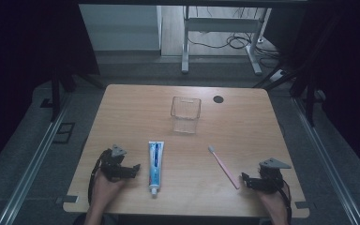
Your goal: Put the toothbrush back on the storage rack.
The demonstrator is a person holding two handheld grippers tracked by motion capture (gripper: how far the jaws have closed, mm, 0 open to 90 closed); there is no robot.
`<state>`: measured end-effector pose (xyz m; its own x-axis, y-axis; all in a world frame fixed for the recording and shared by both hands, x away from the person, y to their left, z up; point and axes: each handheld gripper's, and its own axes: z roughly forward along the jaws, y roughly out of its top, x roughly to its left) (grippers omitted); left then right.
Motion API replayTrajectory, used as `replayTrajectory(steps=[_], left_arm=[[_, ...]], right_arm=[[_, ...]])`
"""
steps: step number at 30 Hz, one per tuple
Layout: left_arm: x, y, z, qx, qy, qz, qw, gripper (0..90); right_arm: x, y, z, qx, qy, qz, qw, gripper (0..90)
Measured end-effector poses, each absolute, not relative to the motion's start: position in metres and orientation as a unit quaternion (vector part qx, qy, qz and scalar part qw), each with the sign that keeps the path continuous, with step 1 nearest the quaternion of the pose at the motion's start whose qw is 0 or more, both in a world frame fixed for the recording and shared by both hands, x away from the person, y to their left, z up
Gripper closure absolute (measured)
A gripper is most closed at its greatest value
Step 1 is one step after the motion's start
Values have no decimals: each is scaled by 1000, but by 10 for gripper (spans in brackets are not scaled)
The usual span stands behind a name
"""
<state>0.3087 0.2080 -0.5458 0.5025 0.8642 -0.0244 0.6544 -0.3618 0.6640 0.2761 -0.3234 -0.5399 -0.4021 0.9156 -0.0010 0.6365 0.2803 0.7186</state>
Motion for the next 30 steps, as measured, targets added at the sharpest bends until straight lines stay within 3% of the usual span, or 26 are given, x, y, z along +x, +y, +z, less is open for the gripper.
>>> replayTrajectory(steps=[7,14,19,21,30], left_arm=[[309,208,-546,808,470,167,313,25],[309,208,-546,809,469,166,313,22],[309,208,-546,809,469,166,313,21],[309,208,-546,809,469,166,313,22],[309,208,-546,809,469,166,313,19]], right_arm=[[274,-324,-538,500,772,338,201,158],[269,-322,-527,496,769,355,190,247],[265,-316,-520,483,772,371,183,359],[261,-311,-515,467,774,391,171,505],[252,-291,-510,426,792,411,147,853]])
